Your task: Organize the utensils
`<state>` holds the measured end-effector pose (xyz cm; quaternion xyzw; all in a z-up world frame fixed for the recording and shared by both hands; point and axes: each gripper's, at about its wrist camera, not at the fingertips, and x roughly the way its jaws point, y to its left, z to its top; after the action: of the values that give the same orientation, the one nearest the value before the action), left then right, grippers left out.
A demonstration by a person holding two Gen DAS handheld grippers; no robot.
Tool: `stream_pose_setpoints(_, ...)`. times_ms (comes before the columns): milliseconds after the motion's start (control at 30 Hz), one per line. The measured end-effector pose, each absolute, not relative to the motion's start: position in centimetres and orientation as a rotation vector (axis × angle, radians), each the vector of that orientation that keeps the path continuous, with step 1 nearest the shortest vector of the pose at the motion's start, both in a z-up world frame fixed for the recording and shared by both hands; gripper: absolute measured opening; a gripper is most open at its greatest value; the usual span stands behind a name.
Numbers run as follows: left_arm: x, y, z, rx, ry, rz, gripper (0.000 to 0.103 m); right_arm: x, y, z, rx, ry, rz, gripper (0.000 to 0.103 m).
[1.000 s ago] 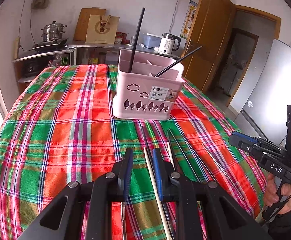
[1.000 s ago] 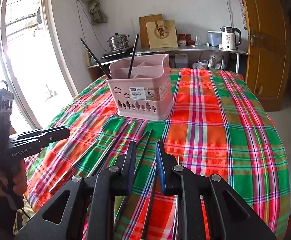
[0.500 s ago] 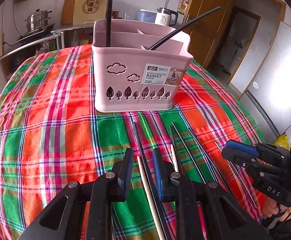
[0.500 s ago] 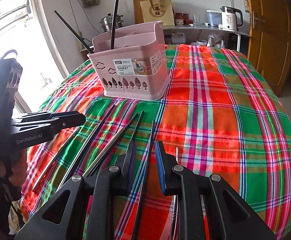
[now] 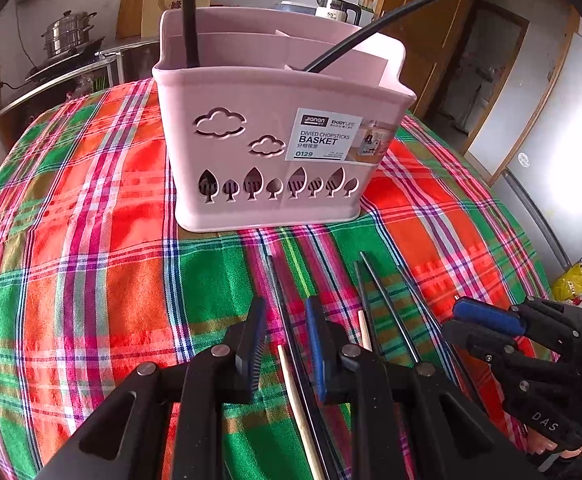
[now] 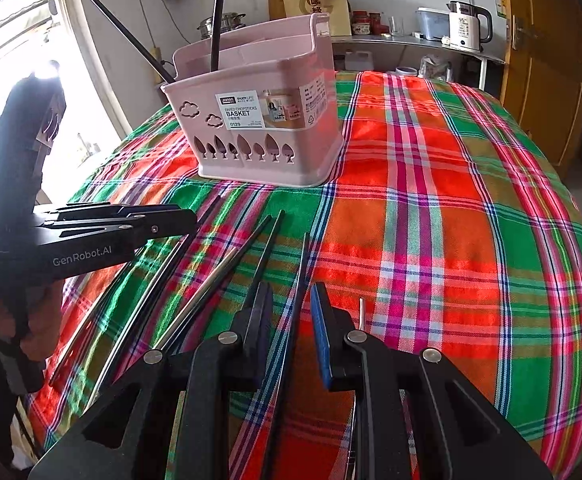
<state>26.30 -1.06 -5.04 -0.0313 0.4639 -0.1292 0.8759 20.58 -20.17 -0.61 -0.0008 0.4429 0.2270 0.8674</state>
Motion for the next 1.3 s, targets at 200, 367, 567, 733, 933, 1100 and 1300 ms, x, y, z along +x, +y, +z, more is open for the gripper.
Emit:
stream_pose_setpoints(200, 26.8, -1.0, -5.7, -0.061, 0.987, -0.264, 0.019, 21.1, -19.9, -0.7, 0.009, 0.93, 0.473, 0.02)
stream_pose_setpoints(367, 27.1, -1.0, -5.9, -0.048, 0.986, -0.256, 0.019, 21.0, -19.0, -0.3, 0.003, 0.921, 0.496, 0.02)
stream_pose_setpoints(567, 27.2, -0.7, -6.1, -0.048, 0.977, -0.25, 0.01, 21.6, -17.7, -0.6, -0.005, 0.933, 0.505, 0.017)
stream_pose_setpoints(733, 27.4, -0.1, -6.1, -0.072, 0.981, -0.256, 0.008, 22.4, -16.9, -1.0, -0.008, 0.954, 0.502, 0.016)
stream_pose_setpoints(933, 27.8, -0.4, -6.0, -0.034, 0.999, -0.264, 0.008, 23.6, -16.6, -1.8, -0.018, 0.987, 0.464, 0.013)
stream_pose_setpoints(1100, 28.1, -0.8, -6.0, 0.002, 1.0, -0.277, 0.008, 24.0, -16.2, -1.9, -0.034, 0.989, 0.446, 0.01)
stream_pose_setpoints(1300, 27.7, -0.4, -6.0, 0.008, 1.004, -0.29, 0.007, 24.0, -16.3, -2.0, -0.04, 0.989, 0.44, 0.007)
